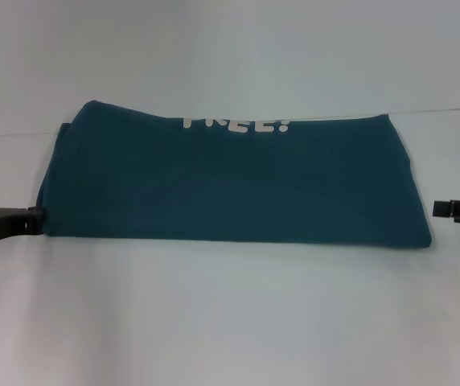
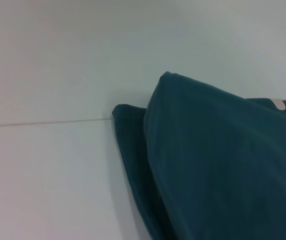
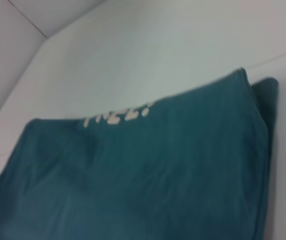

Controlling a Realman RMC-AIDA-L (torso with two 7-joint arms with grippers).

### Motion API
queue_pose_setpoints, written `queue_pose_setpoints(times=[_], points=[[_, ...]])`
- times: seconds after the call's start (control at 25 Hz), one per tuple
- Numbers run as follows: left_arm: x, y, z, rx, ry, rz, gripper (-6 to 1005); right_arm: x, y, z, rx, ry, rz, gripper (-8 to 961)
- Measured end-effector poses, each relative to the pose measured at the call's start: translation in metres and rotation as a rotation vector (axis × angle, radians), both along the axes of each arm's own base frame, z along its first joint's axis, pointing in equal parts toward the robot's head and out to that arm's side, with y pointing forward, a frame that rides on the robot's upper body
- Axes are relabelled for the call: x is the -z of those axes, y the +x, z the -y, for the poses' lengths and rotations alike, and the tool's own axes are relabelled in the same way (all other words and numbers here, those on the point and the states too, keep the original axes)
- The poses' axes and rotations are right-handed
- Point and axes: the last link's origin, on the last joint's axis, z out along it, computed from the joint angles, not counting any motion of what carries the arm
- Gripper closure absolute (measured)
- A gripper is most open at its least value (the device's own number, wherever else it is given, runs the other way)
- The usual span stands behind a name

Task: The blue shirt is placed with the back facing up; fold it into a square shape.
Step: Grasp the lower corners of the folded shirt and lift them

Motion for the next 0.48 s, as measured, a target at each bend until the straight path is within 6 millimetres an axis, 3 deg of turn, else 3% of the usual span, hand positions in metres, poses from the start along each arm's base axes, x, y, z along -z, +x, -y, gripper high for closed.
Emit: queue_pose_setpoints(times=[0.48], points=[[-0.0057, 0.0036, 0.0041, 0.001, -0.024, 0.005, 1001, 0.0044, 0.0061, 0.0004, 0.026, -0.015, 0.042, 297]])
